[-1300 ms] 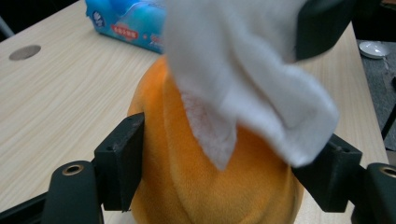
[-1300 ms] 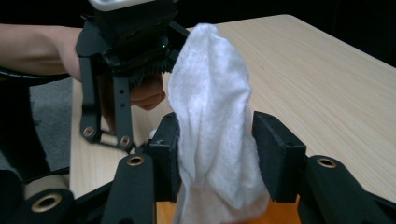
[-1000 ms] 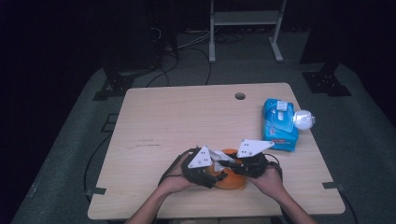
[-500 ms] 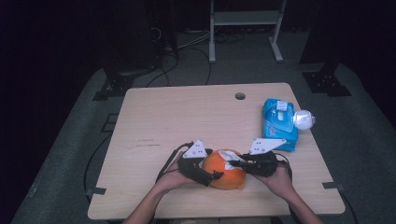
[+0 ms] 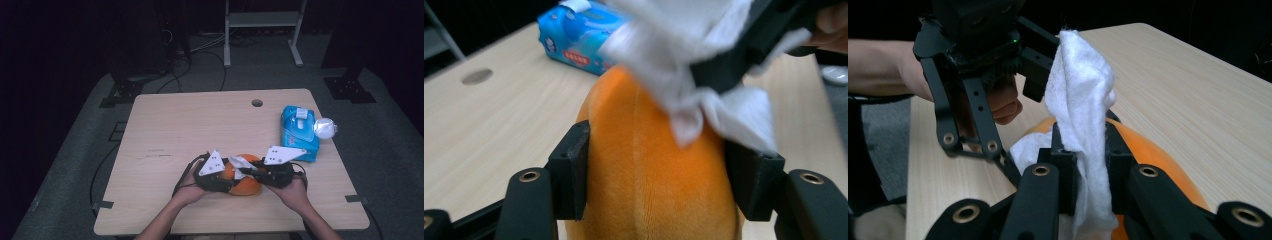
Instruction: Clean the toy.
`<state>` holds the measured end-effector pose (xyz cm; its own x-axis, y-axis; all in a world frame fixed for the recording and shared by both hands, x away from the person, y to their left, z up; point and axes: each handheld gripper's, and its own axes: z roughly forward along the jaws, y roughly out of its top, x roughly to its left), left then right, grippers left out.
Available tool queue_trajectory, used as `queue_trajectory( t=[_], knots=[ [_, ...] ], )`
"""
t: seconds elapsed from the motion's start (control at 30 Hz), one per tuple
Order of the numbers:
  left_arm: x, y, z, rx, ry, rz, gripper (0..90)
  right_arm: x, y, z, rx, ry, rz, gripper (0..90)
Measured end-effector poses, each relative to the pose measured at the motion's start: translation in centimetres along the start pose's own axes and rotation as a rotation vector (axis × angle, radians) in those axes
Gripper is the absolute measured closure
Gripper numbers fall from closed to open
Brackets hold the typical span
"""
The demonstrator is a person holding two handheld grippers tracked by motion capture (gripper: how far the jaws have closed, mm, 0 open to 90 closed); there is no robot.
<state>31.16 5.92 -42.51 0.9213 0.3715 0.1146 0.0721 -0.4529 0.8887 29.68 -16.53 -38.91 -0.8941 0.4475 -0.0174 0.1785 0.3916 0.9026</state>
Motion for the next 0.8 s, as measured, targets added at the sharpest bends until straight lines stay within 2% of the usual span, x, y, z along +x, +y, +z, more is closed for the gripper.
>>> queue_trajectory(
  t=[0.03, 0.07, 0.13, 0.2, 0.27, 0.37, 0.47, 0.5, 0.57, 0.67, 0.8],
  knots=[
    [0.0, -0.2, 0.1, 0.004, -0.002, -0.008, 33.0, 0.1, -0.1, 0.3, 0.018, -0.008, -0.015, 79.8],
    [0.2, -0.4, 0.1, 0.007, -0.014, -0.033, 30.1, 0.0, -0.4, 0.5, 0.033, -0.011, -0.02, 79.8],
    [0.6, -0.7, 0.0, 0.009, -0.054, -0.083, 25.0, -0.3, -1.0, 0.7, 0.047, -0.017, -0.013, 79.8],
    [0.8, -0.9, -0.2, 0.007, -0.062, -0.096, 23.9, -0.8, -1.3, 0.5, 0.051, -0.03, -0.001, 79.9],
    [0.8, -1.0, -0.2, 0.004, -0.065, -0.086, 24.4, -1.0, -1.4, 0.2, 0.052, -0.045, 0.005, 79.9],
    [0.4, -0.7, -0.1, 0.01, -0.045, -0.043, 27.5, -0.5, -1.2, 0.2, 0.036, -0.038, 0.016, 79.9],
    [-0.4, -0.6, 0.0, 0.006, -0.047, 0.013, 28.4, 0.5, -0.7, 1.0, 0.019, 0.015, 0.023, 79.9],
    [-0.4, -0.6, 0.0, 0.014, -0.044, 0.023, 28.4, 1.0, -0.5, 1.4, 0.028, 0.015, -0.005, 79.9],
    [-0.2, -0.7, -0.2, 0.014, -0.048, 0.02, 29.4, 1.2, -0.4, 1.5, 0.045, -0.002, -0.032, 79.9],
    [0.1, -1.0, -0.2, 0.018, -0.049, -0.002, 30.0, 0.2, -0.7, 1.0, 0.051, -0.036, -0.016, 80.1],
    [0.5, -1.3, -0.2, 0.012, -0.059, -0.03, 30.1, -1.1, -1.5, 0.0, 0.049, -0.067, 0.032, 80.1]
  ],
)
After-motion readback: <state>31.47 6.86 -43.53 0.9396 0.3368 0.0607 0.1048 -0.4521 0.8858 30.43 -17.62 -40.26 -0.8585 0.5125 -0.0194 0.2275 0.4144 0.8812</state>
